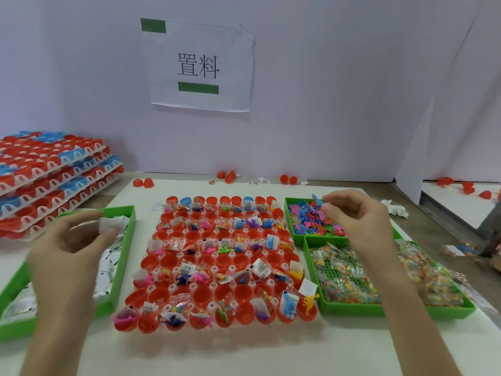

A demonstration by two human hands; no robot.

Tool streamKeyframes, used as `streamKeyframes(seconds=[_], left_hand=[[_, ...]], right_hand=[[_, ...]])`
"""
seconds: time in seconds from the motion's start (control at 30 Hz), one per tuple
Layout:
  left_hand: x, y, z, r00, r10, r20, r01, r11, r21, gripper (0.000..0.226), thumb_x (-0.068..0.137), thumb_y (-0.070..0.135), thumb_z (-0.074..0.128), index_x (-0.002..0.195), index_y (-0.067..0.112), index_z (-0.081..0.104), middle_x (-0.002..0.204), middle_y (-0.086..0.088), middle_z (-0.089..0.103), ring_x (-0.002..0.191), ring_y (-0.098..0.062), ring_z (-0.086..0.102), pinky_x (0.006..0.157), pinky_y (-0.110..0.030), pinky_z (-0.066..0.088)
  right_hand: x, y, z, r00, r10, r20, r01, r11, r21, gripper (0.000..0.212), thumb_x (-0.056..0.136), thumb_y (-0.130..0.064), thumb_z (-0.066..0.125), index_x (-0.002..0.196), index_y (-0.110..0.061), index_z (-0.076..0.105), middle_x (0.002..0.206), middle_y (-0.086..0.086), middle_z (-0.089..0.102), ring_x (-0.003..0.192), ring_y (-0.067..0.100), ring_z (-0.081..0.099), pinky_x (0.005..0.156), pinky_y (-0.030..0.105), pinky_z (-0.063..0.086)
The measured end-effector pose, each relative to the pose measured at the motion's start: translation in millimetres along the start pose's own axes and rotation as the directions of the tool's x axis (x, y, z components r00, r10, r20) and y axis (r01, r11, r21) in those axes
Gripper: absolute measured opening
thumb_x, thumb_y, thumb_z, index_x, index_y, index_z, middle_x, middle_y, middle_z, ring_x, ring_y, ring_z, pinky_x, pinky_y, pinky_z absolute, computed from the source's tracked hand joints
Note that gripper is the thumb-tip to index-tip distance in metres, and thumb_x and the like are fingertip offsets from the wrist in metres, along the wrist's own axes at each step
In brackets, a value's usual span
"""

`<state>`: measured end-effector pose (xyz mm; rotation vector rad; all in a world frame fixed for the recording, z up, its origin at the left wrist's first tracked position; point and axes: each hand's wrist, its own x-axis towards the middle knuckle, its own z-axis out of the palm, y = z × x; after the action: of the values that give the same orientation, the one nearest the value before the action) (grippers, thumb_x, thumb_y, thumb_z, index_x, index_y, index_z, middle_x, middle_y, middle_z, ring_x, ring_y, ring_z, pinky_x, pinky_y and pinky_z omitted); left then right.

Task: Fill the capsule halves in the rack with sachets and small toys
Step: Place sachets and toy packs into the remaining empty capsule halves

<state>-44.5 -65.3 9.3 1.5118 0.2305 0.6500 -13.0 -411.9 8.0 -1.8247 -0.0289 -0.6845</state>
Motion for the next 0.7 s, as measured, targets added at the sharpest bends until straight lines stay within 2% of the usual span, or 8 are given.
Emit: streamKeyframes(seconds=[0.07, 0.1, 0.23, 0.4, 0.47, 0.57, 0.7], left_hand=[[-24.5, 9.5, 18.7, 0.996, 0.059, 0.064, -0.052, 0.993, -0.104, 0.031, 0.073, 0.021, 0.078, 0.103, 0.020, 0.072, 0.085, 0.005, 0.076, 0.077, -0.003, 0.072, 0.073, -0.018, 0.059], [-39.0, 13.5, 30.0, 0.988, 0.084, 0.133, -0.067, 0.989, -0.130, 0.026, 0.070, 0.024, 0.078, 0.096, 0.023, 0.074, 0.083, 0.005, 0.076, 0.073, -0.003, 0.071, 0.068, -0.013, 0.057], [-94.0, 13.8, 63.6, 0.956, 0.081, 0.281, -0.015, 0.974, -0.227, 0.020, 0.063, 0.031, 0.077, 0.083, 0.030, 0.077, 0.078, 0.000, 0.075, 0.072, -0.011, 0.071, 0.062, -0.013, 0.054], [-113.7, 7.8, 78.3, 0.959, 0.061, 0.277, 0.008, 0.970, -0.244, 0.023, 0.063, 0.021, 0.077, 0.081, 0.035, 0.077, 0.077, 0.000, 0.076, 0.069, -0.013, 0.074, 0.059, -0.015, 0.055], [-114.4, 7.1, 78.5, 0.956, 0.055, 0.289, 0.023, 0.966, -0.259, 0.025, 0.062, 0.021, 0.077, 0.083, 0.034, 0.077, 0.078, -0.001, 0.077, 0.071, -0.016, 0.075, 0.060, -0.016, 0.056], [-116.5, 5.8, 76.9, 0.950, 0.058, 0.307, 0.031, 0.960, -0.277, 0.026, 0.062, 0.022, 0.076, 0.085, 0.032, 0.077, 0.082, -0.003, 0.077, 0.077, -0.018, 0.076, 0.065, -0.018, 0.058], [-116.4, 6.6, 72.9, 0.908, 0.112, 0.403, 0.004, 0.961, -0.278, 0.025, 0.072, 0.019, 0.085, 0.092, 0.033, 0.076, 0.090, -0.002, 0.078, 0.086, -0.016, 0.075, 0.071, -0.017, 0.057]], right_hand=[[-31.6, -22.4, 10.2, 1.000, -0.003, -0.008, 0.004, 0.985, 0.175, 0.019, 0.083, -0.012, 0.077, 0.090, -0.029, 0.077, 0.089, -0.006, 0.076, 0.086, 0.008, 0.072, 0.074, 0.018, 0.057], [-47.6, -31.8, 15.0, 1.000, 0.000, -0.003, 0.000, 0.970, 0.242, 0.018, 0.080, -0.016, 0.077, 0.091, -0.031, 0.078, 0.089, -0.005, 0.077, 0.084, 0.008, 0.073, 0.072, 0.016, 0.057], [-94.1, -57.6, 25.7, 0.998, 0.058, 0.025, -0.063, 0.899, 0.432, 0.024, 0.066, -0.034, 0.075, 0.089, -0.031, 0.081, 0.085, 0.000, 0.077, 0.077, 0.011, 0.072, 0.069, 0.016, 0.056], [-109.1, -69.8, 20.5, 0.974, -0.106, 0.198, 0.021, 0.921, 0.389, 0.011, 0.076, -0.023, 0.077, 0.086, -0.025, 0.081, 0.081, -0.002, 0.074, 0.075, 0.009, 0.069, 0.067, 0.017, 0.054], [-110.6, -65.7, 22.6, 0.975, -0.078, 0.210, -0.002, 0.934, 0.357, 0.009, 0.080, -0.020, 0.076, 0.084, -0.026, 0.081, 0.084, 0.000, 0.075, 0.077, 0.011, 0.071, 0.069, 0.018, 0.055], [-110.5, -61.2, 30.2, 0.981, 0.013, 0.191, -0.083, 0.928, 0.364, 0.012, 0.072, -0.022, 0.074, 0.082, -0.026, 0.079, 0.086, 0.002, 0.077, 0.079, 0.013, 0.073, 0.070, 0.019, 0.057], [-109.2, -58.3, 36.1, 0.982, 0.019, 0.187, -0.087, 0.929, 0.360, 0.014, 0.070, -0.023, 0.077, 0.083, -0.029, 0.078, 0.081, 0.003, 0.073, 0.074, 0.015, 0.071, 0.067, 0.019, 0.056]])
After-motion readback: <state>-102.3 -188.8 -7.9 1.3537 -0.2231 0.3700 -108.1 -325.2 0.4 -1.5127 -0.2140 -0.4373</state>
